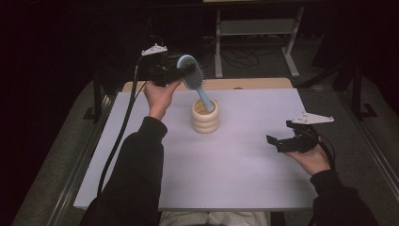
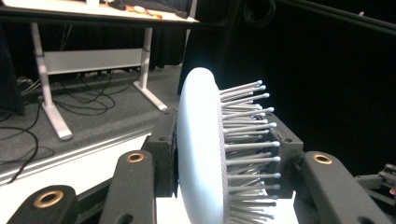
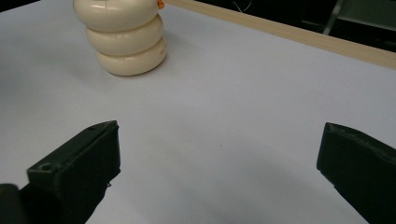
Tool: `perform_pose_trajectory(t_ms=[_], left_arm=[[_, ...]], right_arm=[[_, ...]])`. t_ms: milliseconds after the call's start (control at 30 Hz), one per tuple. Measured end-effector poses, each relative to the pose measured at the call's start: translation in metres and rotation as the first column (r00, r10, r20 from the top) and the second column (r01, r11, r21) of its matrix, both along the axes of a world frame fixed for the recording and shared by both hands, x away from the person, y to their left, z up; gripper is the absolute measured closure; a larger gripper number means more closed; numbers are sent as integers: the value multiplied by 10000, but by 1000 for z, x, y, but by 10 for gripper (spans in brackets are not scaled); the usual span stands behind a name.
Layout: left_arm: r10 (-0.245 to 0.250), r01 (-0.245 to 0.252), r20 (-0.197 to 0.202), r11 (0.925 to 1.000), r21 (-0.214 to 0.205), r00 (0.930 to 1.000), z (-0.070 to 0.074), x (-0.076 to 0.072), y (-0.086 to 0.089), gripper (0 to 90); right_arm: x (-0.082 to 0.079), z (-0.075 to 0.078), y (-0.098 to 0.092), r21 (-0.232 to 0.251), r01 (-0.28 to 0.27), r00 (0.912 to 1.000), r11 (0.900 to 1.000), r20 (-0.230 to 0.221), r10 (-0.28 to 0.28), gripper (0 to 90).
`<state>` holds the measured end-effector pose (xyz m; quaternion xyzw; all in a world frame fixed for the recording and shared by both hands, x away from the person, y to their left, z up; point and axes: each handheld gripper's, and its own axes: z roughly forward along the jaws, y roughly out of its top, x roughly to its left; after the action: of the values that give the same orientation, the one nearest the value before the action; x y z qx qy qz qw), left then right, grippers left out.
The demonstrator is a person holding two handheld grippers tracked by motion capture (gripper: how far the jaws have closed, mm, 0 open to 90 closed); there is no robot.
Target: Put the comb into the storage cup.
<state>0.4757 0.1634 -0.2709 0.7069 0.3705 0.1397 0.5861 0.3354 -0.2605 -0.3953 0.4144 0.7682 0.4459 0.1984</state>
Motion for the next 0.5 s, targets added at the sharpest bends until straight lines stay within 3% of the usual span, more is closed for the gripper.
perform_pose_trajectory(t_ms=[133,500], left_arm=[[-6,5,-137,9999,-121,9999,-7,2,0,554],[-135,138,-330,9999,67,9994,-18,4,-6,554]], right_arm=[[0,0,1,-37,-48,10000,10000,27,48,0],[-1,0,1,-11,-89,10000,10000,16,89,0]])
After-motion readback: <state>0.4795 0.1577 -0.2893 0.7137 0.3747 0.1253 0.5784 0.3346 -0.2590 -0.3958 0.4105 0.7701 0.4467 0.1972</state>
